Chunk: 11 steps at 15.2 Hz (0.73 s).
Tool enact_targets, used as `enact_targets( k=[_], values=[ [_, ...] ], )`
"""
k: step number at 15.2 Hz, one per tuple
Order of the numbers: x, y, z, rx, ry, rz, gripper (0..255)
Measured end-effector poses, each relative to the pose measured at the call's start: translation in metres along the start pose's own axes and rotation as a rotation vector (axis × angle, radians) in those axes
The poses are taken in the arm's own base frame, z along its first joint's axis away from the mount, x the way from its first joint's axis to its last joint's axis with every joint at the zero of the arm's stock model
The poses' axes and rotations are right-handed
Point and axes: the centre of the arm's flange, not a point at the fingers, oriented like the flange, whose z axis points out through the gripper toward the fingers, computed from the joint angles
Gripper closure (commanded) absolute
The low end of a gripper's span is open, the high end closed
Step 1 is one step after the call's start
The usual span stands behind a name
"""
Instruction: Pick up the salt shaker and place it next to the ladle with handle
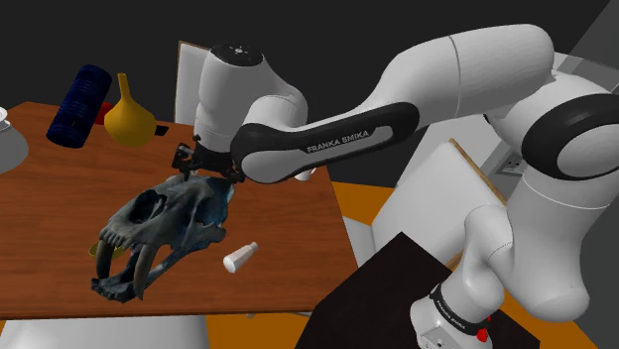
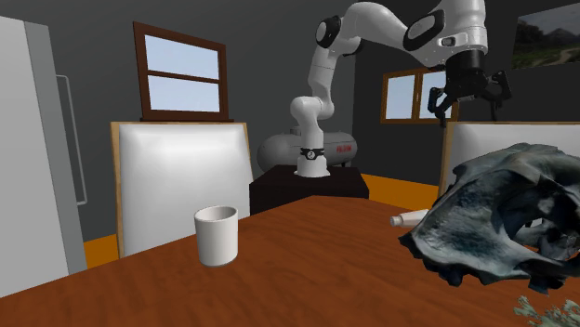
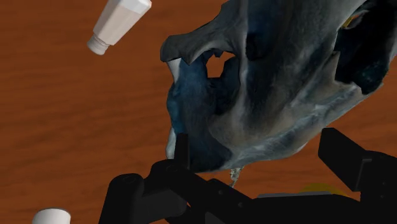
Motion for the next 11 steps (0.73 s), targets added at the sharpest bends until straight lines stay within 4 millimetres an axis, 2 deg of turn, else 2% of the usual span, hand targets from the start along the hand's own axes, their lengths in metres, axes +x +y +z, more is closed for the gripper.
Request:
enact_targets(
  k=[7, 11],
  values=[
    [-0.002, -0.001, 0.028, 0.000, 0.007, 0.001, 0],
    [-0.002, 0.000, 0.032, 0.000, 0.007, 0.001, 0]
  ],
)
